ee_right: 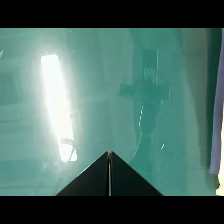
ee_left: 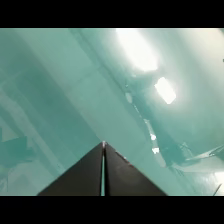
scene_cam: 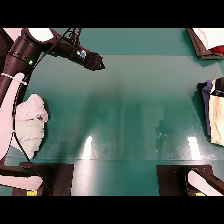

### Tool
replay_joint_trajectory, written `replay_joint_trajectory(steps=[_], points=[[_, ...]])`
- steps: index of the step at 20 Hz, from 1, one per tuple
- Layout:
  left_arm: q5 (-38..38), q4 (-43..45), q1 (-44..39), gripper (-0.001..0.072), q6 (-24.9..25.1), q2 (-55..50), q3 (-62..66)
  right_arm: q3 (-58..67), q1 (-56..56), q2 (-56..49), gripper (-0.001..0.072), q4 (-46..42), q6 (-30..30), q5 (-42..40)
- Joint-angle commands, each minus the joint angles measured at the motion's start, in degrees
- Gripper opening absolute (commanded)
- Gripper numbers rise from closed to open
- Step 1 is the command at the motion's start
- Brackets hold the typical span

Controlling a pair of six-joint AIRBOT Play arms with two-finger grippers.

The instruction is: Fold the shirts.

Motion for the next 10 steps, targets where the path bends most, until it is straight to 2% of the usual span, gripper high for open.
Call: replay_joint_trajectory(steps=[1, 4, 5, 7, 8, 10], points=[[0.9, 0.0, 0.0, 0.0024, 0.0, 0.0, 0.0, 0.0, 0.0, 0.1, 0.0015, 0.0, 0.0, 0.7], [4.4, 0.0, 0.0, 0.0024, 0.0, 0.0, 0.1, 0.0, 0.0, 0.1, 0.0014, 0.0, 0.0, 1.4], [3.0, 0.0, 0.6, 0.0023, -0.3, 0.2, 0.8, 0.0, 0.0, 0.1, 0.0015, 0.0, 0.0, 1.4], [-5.2, 1.9, 3.3, 0.0023, -1.6, 1.6, 3.8, 0.0, 0.0, 0.1, 0.0015, 0.0, 0.0, 1.4], [-9.3, 5.8, 5.2, 0.0023, -1.6, 3.6, 4.6, 0.0, 0.0, 0.1, 0.0015, 0.0, 0.0, 1.4], [-14.3, 20.5, 8.8, 0.0023, -3.7, 8.4, 4.6, 0.0, 0.0, 0.1, 0.0015, 0.0, 0.0, 1.4]])
